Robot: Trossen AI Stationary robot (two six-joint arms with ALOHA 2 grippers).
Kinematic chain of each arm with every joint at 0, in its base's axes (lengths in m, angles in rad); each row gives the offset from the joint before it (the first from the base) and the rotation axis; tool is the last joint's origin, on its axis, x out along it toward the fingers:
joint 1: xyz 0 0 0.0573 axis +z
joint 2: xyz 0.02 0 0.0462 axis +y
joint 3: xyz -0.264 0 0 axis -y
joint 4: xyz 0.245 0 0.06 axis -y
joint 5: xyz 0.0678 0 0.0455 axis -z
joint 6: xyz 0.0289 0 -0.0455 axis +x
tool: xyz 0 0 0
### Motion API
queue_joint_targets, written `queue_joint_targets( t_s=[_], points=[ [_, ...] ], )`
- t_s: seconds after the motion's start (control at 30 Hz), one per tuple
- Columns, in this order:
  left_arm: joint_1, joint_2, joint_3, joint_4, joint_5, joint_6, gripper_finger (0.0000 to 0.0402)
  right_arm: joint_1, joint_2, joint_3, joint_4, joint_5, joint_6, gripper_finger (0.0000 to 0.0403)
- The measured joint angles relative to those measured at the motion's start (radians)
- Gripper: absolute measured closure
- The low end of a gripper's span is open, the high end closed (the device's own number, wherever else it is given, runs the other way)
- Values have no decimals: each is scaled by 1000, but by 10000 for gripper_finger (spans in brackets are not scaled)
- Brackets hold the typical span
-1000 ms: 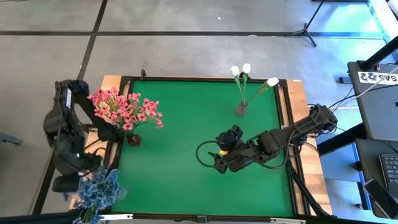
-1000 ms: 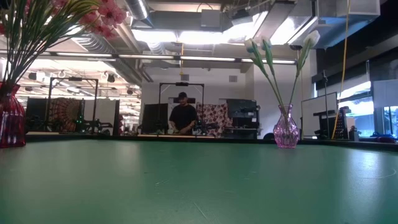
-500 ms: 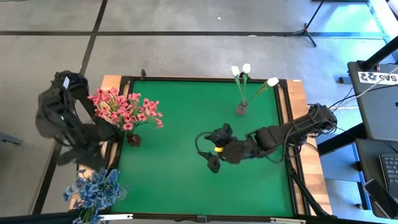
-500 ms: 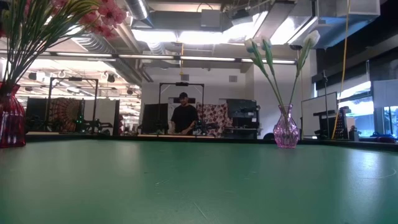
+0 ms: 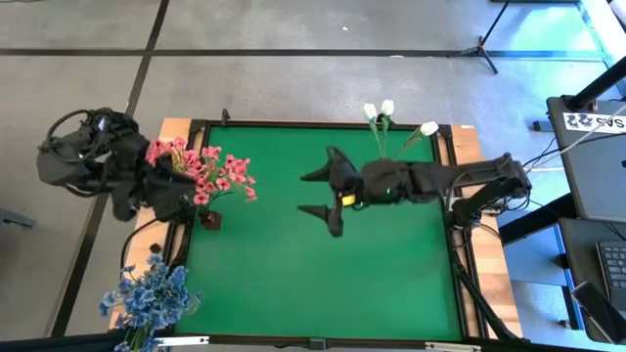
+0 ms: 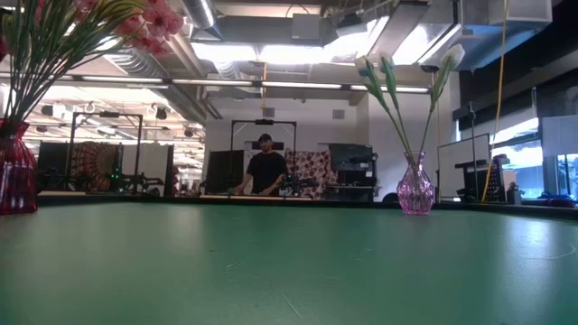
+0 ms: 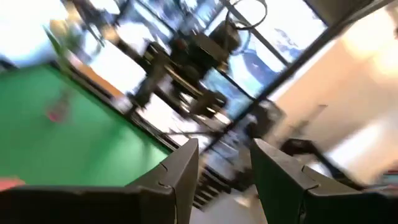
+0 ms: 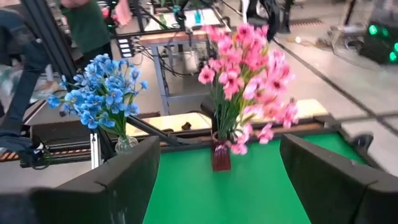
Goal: Sort flowers into vase by color
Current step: Return to Home Position
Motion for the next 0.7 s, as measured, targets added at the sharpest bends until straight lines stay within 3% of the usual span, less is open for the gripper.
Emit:
queue_joint_targets(
  t_s=[0.23, 0.47, 0.57, 0.7],
  points=[
    [121, -70, -2, 98, -47, 278, 260, -119, -34, 6, -7, -135, -93, 72],
    [276, -119, -12, 296, 151, 598, 261, -234, -66, 6, -7, -177, -142, 77],
    [351, -117, -59, 374, 210, 671, 261, -290, -81, 5, 6, -210, -155, 100],
    [479, -116, -182, 603, 306, 804, 261, -381, -96, 5, 33, -266, -161, 145]
  ],
)
